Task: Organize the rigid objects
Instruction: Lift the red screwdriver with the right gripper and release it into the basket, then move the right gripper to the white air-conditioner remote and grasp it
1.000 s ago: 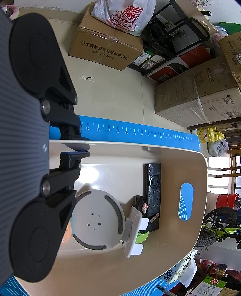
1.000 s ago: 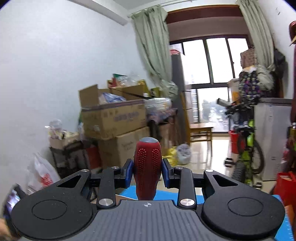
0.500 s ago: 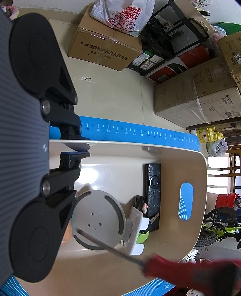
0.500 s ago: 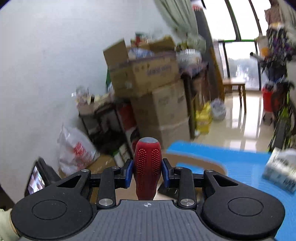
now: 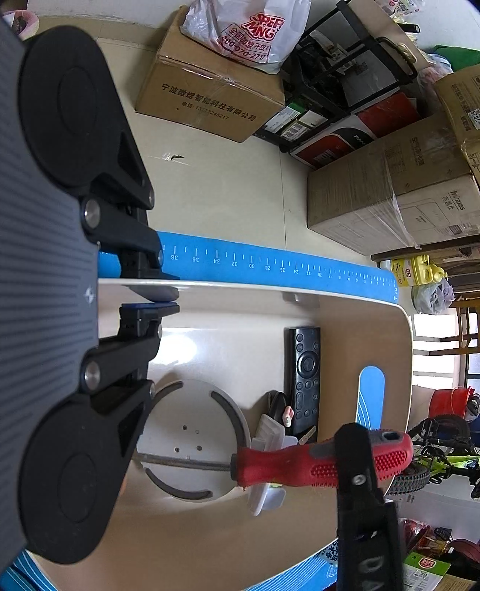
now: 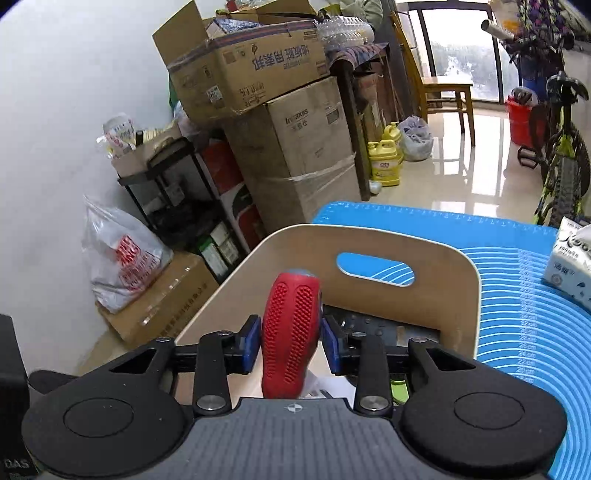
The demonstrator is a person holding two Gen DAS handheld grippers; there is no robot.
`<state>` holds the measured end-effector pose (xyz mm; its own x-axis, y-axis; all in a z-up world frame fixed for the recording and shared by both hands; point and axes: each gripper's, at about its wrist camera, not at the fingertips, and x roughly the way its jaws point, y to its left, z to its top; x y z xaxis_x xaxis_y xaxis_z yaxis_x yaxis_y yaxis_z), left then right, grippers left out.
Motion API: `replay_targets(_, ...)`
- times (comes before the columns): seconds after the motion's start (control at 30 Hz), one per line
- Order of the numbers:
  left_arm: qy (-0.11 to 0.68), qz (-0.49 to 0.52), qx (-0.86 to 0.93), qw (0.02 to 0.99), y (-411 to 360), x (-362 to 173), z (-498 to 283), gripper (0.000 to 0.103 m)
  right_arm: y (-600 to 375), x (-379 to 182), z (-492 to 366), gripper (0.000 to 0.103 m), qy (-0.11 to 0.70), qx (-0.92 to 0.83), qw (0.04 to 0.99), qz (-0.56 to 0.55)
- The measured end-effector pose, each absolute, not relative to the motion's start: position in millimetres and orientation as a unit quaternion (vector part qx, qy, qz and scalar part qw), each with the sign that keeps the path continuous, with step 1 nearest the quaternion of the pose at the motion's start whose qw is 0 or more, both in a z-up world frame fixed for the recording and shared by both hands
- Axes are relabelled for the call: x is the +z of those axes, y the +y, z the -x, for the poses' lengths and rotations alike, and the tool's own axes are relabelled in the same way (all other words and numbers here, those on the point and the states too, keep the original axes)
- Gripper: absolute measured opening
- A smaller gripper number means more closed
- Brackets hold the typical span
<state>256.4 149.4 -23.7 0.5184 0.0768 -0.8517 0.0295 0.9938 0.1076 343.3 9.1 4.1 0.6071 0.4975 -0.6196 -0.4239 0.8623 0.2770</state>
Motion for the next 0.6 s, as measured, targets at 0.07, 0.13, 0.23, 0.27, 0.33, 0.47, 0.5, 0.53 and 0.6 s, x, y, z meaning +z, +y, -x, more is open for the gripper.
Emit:
replay_targets(0.07,0.491,-0.053,0.015,0.87,150,-24,-257,0.009,11,7,-336,0.065,0.354,0.266,0.896,-0.029)
replay_targets(0.13,0.491,-0.054,0.017,0.87,149,-24,-257,0.009,10,13,-326,0.069,0.341,0.269,0.901,-0.01)
replay_targets(0.23,0.49,-0.058,0.017,0.87,148,-23,-255,0.01,-1,24,-314,0.074,0.324,0.266,0.908,0.004)
replay_targets(0.27,0.49,-0.057,0.017,0.87,149,-23,-255,0.01,-8,27,-310,0.076,0.317,0.263,0.911,0.007)
replay_targets(0.33,0.491,-0.056,0.019,0.869,149,-24,-255,0.01,-22,34,-307,0.076,0.305,0.252,0.919,0.011)
replay_targets(0.47,0.489,-0.061,0.021,0.87,148,-23,-254,0.01,-57,38,-302,0.076,0.291,0.211,0.933,0.025)
replay_targets(0.5,0.489,-0.06,0.021,0.87,149,-23,-254,0.01,-67,37,-303,0.076,0.294,0.203,0.934,0.023)
replay_targets(0.53,0.49,-0.058,0.022,0.87,149,-23,-254,0.01,-74,35,-305,0.076,0.299,0.193,0.934,0.021)
replay_targets(0.6,0.49,-0.056,0.023,0.87,149,-23,-254,0.01,-89,27,-311,0.076,0.313,0.173,0.934,0.017)
